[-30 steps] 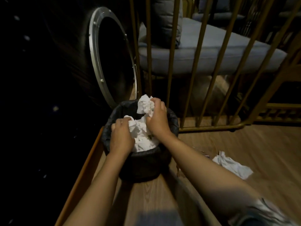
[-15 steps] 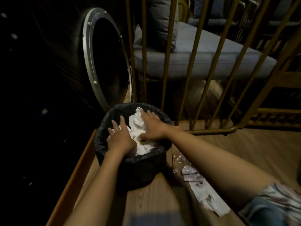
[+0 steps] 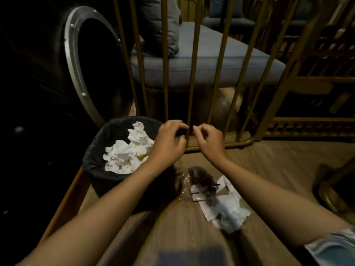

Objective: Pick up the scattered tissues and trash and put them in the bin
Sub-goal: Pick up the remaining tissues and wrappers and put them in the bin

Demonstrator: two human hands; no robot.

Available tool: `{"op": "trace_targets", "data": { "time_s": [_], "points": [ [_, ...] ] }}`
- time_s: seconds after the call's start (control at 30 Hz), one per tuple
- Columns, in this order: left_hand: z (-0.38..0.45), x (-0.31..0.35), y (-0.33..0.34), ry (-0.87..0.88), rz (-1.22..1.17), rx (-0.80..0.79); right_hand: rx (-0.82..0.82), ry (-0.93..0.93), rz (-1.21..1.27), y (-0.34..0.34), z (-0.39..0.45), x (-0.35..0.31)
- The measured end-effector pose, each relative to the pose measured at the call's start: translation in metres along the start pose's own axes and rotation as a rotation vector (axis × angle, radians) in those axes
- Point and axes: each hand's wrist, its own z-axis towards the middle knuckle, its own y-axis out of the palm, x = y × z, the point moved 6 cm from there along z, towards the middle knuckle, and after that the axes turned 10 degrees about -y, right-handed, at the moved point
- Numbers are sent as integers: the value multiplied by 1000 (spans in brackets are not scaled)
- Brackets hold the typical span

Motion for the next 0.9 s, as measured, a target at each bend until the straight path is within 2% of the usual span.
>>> {"op": "trace_targets", "data": {
  "time_s": [0.1, 0.23, 0.3, 0.4, 0.47, 0.53, 0.67, 0.73, 0.8, 0.9],
  "points": [
    [3, 16, 53, 12, 51, -228, 45, 70, -84, -35, -22, 31],
    [2, 0, 128, -130, 402, -663, 126, 233, -155, -67, -66, 77],
    [1, -17, 156, -211, 523, -771, 131, 314, -176, -74, -90, 97],
    [-8, -40, 196, -324, 485, -727, 50, 484, -175, -75, -132, 121],
    [-28, -54, 222, -370, 452, -725, -106, 623, -95, -65, -167, 137],
    [-51, -69, 242, -371, 448, -729, -294, 667, -140, -50, -202, 151],
    [-73, -104, 252, -271, 511, -699, -490, 422, -443, -21, -248, 160],
    [-79, -115, 253, -211, 542, -747, -576, 392, -519, -8, -262, 161],
    [-85, -126, 255, -223, 519, -770, -595, 358, -550, -1, -276, 154],
    [-97, -143, 261, -258, 446, -746, -628, 191, -640, 5, -289, 136]
  ]
}}
